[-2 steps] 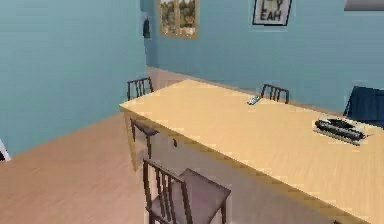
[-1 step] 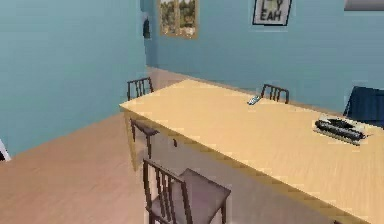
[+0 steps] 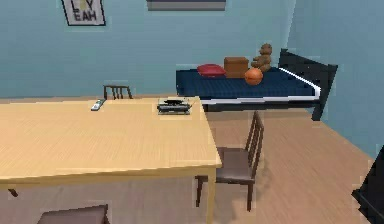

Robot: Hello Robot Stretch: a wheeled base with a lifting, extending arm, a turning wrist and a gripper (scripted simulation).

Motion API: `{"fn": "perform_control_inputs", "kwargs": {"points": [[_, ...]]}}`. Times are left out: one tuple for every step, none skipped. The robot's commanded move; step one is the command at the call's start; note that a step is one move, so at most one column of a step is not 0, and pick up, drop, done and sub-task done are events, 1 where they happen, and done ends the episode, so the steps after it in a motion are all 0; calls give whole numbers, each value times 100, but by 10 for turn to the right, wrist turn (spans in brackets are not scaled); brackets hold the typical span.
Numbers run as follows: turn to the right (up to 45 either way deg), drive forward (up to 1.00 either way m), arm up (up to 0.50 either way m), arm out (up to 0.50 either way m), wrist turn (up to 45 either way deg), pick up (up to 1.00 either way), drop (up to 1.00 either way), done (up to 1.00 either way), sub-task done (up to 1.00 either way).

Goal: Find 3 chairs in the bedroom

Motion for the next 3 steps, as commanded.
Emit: {"fn": "perform_control_inputs", "kwargs": {"points": [[210, 0, 0, 0, 0, 0, 0, 0, 0], [0, 30, 0, 0, 0, 0, 0, 0, 0], [-120, 0, 0, 0, 0, 0, 0, 0, 0]]}}
